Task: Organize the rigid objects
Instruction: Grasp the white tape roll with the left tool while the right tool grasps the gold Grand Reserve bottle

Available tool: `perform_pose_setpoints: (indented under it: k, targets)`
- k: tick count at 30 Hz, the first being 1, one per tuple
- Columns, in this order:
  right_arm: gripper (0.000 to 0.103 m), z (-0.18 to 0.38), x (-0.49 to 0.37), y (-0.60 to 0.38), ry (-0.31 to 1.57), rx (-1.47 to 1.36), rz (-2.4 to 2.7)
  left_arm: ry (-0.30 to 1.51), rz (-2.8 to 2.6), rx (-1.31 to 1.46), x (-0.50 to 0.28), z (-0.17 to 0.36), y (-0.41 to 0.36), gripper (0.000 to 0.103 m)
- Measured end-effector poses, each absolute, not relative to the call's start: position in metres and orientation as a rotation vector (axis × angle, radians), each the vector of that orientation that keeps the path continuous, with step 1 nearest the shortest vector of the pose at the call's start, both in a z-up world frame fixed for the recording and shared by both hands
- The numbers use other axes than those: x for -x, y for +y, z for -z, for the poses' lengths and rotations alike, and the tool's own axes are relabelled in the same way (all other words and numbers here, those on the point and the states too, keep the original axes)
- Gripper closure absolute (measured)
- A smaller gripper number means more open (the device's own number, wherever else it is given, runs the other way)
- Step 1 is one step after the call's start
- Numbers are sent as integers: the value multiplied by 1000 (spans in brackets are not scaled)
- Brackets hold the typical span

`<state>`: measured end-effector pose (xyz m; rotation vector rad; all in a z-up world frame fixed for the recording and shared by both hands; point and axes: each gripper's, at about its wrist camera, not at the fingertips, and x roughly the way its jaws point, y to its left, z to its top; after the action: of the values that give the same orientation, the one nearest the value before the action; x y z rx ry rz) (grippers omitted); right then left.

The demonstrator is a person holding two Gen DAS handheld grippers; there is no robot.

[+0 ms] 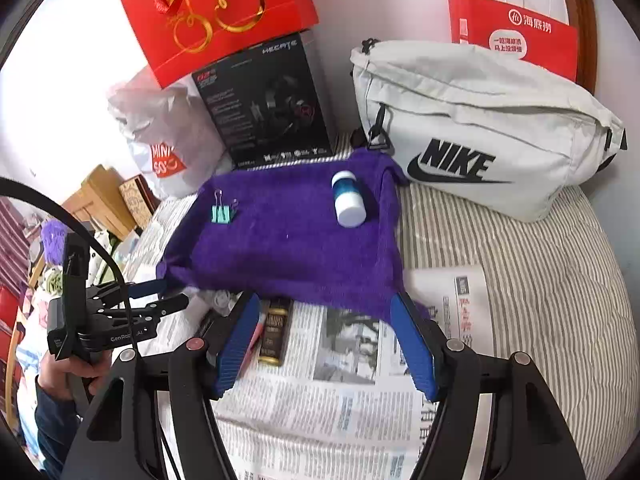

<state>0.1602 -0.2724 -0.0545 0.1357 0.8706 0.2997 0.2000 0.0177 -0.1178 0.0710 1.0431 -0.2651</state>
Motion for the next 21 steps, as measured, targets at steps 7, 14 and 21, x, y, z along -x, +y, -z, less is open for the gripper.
perform_pose_setpoints:
  k: [7, 14, 21]
  targets:
    - [35, 69, -157, -270, 896, -118, -307, 1075, 279, -96, -202, 136, 13, 62]
    - [35, 84, -161, -270, 932, -107, -303, 1086, 255, -118, -210, 143, 20, 64]
    - [35, 106, -170, -252, 981, -80, -328, 1043, 227, -133, -211, 144, 14, 76]
